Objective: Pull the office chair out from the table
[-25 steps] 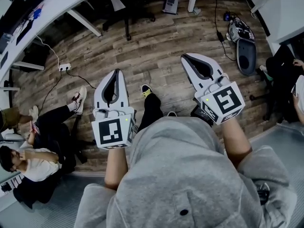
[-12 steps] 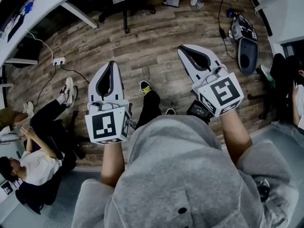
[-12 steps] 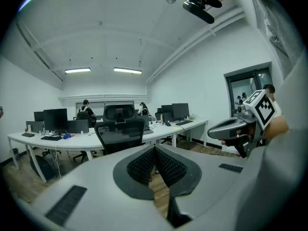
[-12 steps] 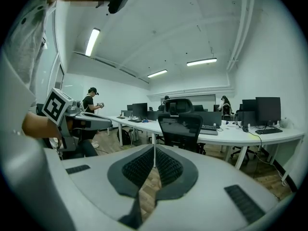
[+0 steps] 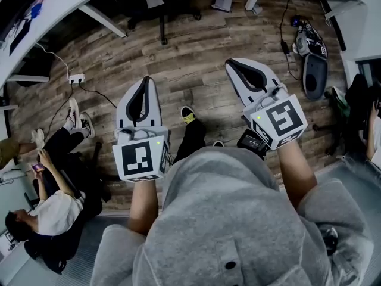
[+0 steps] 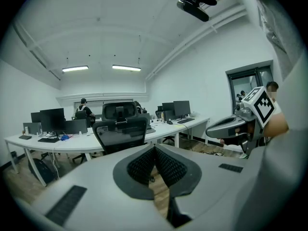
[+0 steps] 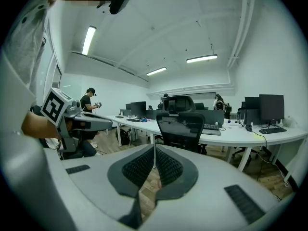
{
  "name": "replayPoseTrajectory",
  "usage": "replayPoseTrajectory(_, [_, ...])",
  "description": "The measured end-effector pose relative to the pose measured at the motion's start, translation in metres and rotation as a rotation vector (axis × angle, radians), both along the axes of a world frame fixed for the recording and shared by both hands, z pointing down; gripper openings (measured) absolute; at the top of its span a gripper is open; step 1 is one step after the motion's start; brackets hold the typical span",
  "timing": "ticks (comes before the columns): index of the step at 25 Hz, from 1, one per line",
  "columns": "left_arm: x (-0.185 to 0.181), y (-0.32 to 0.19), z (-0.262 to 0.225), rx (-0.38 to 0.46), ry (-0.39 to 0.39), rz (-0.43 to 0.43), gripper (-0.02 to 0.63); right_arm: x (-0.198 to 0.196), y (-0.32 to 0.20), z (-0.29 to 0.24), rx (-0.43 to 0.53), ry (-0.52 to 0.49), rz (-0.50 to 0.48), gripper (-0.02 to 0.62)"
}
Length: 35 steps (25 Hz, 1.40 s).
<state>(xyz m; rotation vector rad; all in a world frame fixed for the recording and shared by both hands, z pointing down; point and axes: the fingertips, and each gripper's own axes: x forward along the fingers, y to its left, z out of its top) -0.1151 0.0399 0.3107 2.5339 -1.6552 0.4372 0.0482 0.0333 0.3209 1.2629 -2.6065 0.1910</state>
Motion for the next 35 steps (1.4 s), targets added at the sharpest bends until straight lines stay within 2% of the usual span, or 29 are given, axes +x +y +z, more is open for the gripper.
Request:
replayPoseTrajectory(14, [-0.035, -0.059, 0.009, -0.044, 0.003, 0.01, 0.012, -0.034, -0.056, 0.004, -0.032, 0.01, 0.016, 0.034])
replayPoseTrajectory(27, [-0.082, -0.111, 0.009, -0.01, 0.037, 0.029, 0.012, -0.086, -0.107, -0.002, -0.007, 0.065, 0.016, 0.035])
replayPoseTrajectory(35, [-0.099, -0.121, 0.004, 0.012, 0.052, 0.032, 0.012, -0.108, -0.118, -0.011, 0.024, 0.099, 0.002, 0.034])
